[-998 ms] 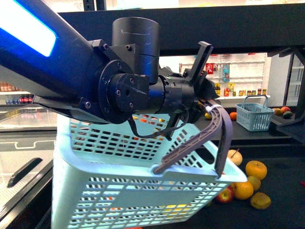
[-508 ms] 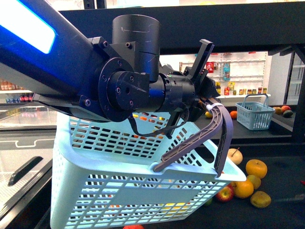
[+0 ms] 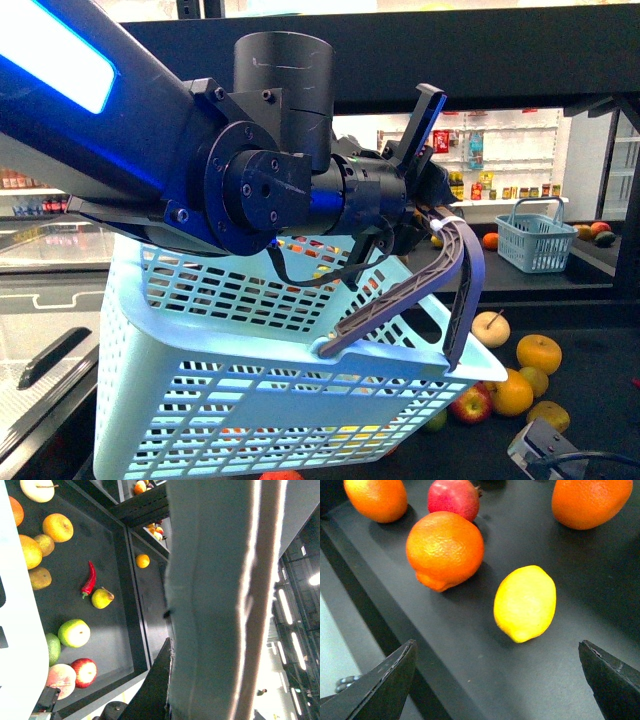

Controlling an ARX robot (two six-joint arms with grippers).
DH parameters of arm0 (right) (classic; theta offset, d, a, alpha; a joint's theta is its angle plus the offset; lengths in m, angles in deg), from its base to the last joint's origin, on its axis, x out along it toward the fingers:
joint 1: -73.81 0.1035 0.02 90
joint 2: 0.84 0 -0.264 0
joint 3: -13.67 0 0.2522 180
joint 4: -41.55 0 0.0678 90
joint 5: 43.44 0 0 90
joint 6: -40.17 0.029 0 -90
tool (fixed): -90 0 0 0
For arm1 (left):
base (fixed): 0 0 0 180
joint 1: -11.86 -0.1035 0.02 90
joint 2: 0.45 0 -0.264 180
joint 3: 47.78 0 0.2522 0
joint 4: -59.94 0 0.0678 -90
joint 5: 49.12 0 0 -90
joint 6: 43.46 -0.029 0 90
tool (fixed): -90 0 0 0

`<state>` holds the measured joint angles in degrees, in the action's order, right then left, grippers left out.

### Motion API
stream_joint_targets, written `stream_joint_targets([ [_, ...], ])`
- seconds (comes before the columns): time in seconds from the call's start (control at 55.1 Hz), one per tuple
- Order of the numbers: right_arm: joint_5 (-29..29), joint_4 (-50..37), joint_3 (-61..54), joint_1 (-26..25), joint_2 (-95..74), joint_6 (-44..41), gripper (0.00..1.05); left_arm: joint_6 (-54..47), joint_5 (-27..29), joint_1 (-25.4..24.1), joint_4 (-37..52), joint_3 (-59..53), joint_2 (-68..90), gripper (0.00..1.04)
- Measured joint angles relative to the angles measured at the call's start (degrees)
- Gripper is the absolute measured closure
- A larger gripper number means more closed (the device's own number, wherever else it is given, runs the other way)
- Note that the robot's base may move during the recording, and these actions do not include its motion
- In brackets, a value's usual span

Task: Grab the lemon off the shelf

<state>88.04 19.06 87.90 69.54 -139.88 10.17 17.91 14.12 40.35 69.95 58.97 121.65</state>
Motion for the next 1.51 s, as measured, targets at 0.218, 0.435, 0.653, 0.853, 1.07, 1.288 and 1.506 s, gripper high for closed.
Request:
stream_joint_targets([
  [0.218,-4.6,0.6,7.2,3.8,-6.4,-3.5,0.08,0.0,0.1,0.0,0.0,0.0,0.0,0.98],
  [0.435,-9.9,4.4,17.0,7.4,-14.7,-9.4,0.08,0.0,0.1,0.0,0.0,0.0,0.0,0.98],
  [0.653,-13.3,6.4,26.5,8.3,-19.6,-10.1,0.08,0.0,0.2,0.0,0.0,0.0,0.0,0.98],
  [0.853,-14.5,8.8,31.3,8.7,-22.8,-9.7,0.08,0.0,0.1,0.0,0.0,0.0,0.0,0.98],
  [1.07,-15.7,11.3,35.4,8.5,-24.4,-8.5,0.08,0.1,0.2,0.0,0.0,0.0,0.0,0.98],
  [1.288,-15.9,13.0,36.5,7.4,-24.5,-8.2,0.19,0.1,0.1,0.0,0.0,0.0,0.0,0.98],
  [1.506,-15.8,13.3,36.5,7.3,-24.5,-7.6,0.25,0.1,0.2,0.0,0.0,0.0,0.0,0.98],
])
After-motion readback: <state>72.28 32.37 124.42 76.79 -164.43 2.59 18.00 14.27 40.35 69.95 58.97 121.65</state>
